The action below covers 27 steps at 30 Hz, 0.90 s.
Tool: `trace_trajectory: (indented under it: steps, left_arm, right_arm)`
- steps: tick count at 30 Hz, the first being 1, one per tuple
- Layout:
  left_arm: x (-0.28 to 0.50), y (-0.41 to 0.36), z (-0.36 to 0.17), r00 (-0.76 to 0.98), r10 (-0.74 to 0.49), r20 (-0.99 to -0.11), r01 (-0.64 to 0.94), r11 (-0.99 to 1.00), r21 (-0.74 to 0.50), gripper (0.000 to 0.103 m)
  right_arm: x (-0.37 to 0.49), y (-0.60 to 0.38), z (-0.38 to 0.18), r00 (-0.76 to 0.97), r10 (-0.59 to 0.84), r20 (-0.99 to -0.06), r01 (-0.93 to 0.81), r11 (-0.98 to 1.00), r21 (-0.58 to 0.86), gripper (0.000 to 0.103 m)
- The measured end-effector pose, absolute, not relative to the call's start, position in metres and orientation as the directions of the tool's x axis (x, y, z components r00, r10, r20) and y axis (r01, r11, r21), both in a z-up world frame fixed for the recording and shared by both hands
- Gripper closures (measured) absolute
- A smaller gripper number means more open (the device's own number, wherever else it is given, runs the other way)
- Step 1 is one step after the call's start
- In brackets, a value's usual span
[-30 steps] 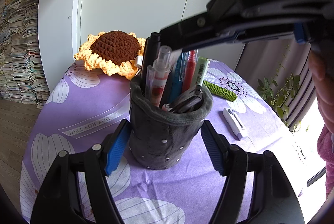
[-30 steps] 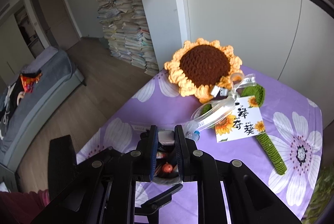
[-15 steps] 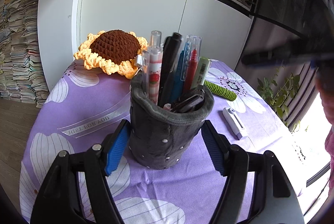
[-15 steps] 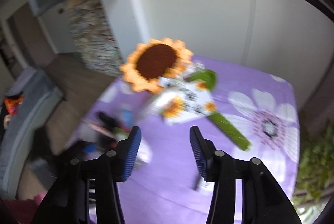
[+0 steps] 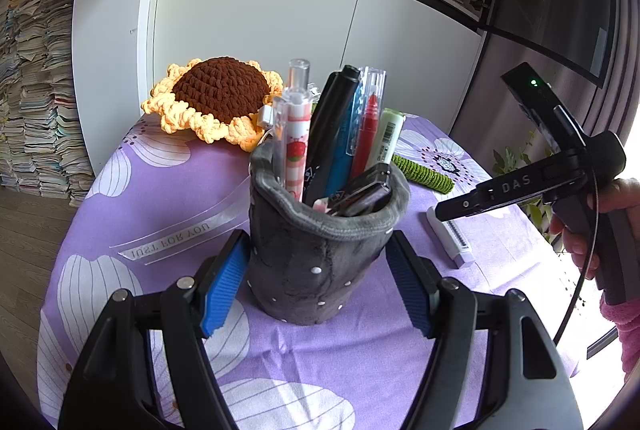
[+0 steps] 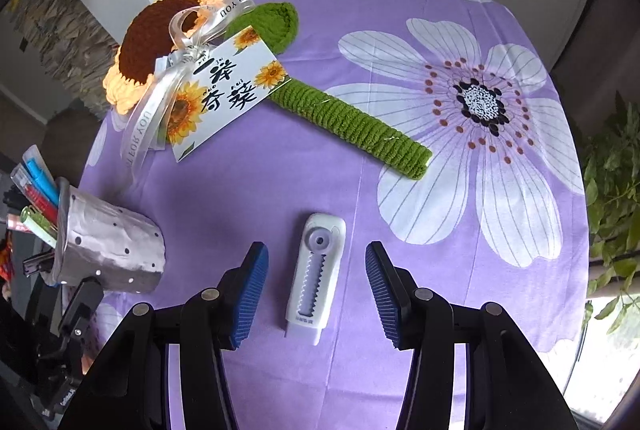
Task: Organize stationery
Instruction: 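Close the right gripper on the white correction-tape dispenser, then lift the correction-tape dispenser and drop it into the grey cup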
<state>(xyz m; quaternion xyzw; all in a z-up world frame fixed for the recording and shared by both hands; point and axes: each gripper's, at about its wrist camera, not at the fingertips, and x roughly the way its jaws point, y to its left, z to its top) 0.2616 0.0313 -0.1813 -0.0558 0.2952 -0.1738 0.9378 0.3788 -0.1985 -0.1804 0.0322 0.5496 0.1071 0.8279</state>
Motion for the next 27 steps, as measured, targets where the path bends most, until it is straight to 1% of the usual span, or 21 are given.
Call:
trace_trajectory:
  steps: [14,15,16,17,18,23,27]
  left_arm:
    - [0.262,0.031,-0.181,0.765,-0.359,-0.534,0.293,0.933,-0.207,0.033]
    - [0.262,0.031,-0.181,0.765,-0.359,-0.535,0.293,0.933,-0.207,0.033]
    - [0.262,0.031,-0.181,0.765,-0.359,-0.534,0.293,0.933,-0.207,0.033]
    - [0.262,0.031,-0.181,0.765,-0.359,-0.535,0.293,0.933,-0.207,0.033]
    - [0.262,0.031,-0.181,0.765,-0.359,-0.534,0.293,0.933,-0.207,0.033]
    - [0.262,0.031,-0.181,0.765,-0.359,-0.535,0.293,0.933,-0.207,0.033]
    - [0.262,0.031,-0.181,0.765,-0.359,-0.535,0.293,0.933,-0.207,0.033]
  right_arm:
    - [0.386,-0.175,-0.197,0.34,0.141,-0.93,-0.194,0.978,0.077,0.052]
    - [0.386,-0.175,-0.199,0.34,0.137,-0.93,-0.195,0.978,0.073,0.053]
    - [0.388,-0.175,-0.199,0.347,0.131,-0.929,-0.195,0.979,0.065,0.06]
    - [0.388,-0.175,-0.199,0.351,0.123,-0.928,-0.195,0.979,0.056,0.07]
    - [0.389,-0.175,-0.198,0.354,0.116,-0.928,-0.194,0.98,0.049,0.075]
    - [0.38,-0.175,-0.196,0.359,0.13,-0.924,-0.221,0.974,0.051,0.076]
    - [0.358,-0.175,-0.166,0.412,0.211,-0.886,-0.253,0.961,0.112,0.076]
